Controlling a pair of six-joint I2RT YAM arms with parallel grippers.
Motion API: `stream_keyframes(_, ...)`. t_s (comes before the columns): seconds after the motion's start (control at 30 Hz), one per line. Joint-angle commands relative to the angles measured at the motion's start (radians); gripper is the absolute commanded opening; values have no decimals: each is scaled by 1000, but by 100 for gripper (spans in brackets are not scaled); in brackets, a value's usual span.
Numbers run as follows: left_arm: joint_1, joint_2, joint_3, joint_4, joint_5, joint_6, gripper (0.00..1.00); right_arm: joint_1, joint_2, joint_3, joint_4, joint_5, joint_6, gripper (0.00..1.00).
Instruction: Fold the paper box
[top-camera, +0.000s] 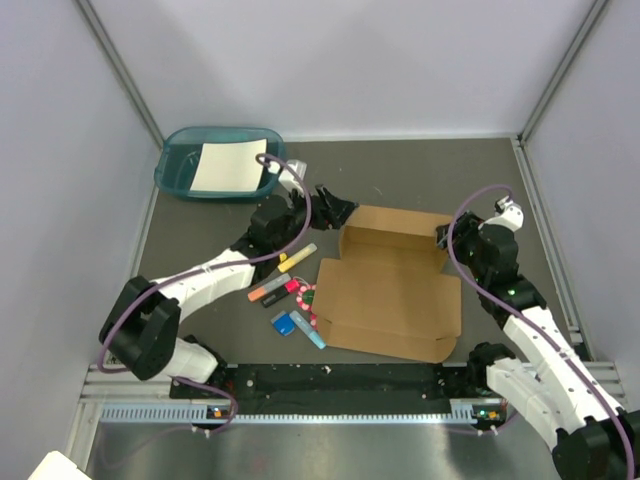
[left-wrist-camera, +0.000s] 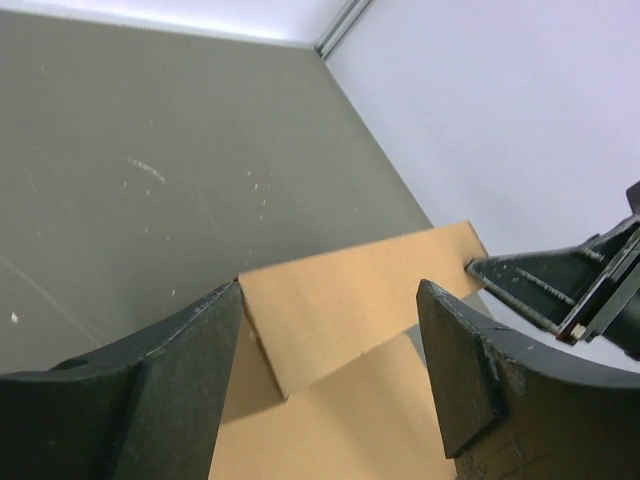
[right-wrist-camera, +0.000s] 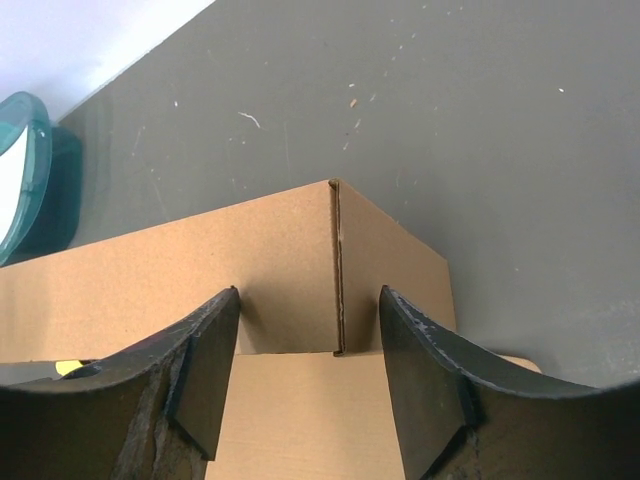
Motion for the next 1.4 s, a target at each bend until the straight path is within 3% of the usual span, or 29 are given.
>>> stream_keyframes(0.0,8,74,95,-26,55,21,70,-11,14,-26,0,-2,-29,52)
stream_keyframes(0.07,8,109,95,-19,74,6,62,-11,11,-35,2,0,-32,49)
stream_keyframes(0.47,8,145,28,24,71,15,57,-11,13,-72,11,6,-40,40)
stream_keyframes(0.77,12,16,-70,58,-98,16,78,-11,19,-73,16,6,-43,40)
stream_keyframes(0.9,12,-24,-89,106,-103,-2,81,-11,19,-73,17,12,-49,40)
stream_keyframes(1.0,12,-4,-46,25,-106,12,81,-11,24,-72,20,11,-49,40)
stream_keyframes(1.1,12,48,-6,-32,-84,26,76,-11,31,-72,20,10,-49,40)
stream_keyframes(1.23,12,109,-36,35,-14,-5,59,-11,44,-82,26,9,-52,36)
stream_keyframes(1.37,11,134,-55,72,45,-33,53,-13,41,-96,29,6,-51,34)
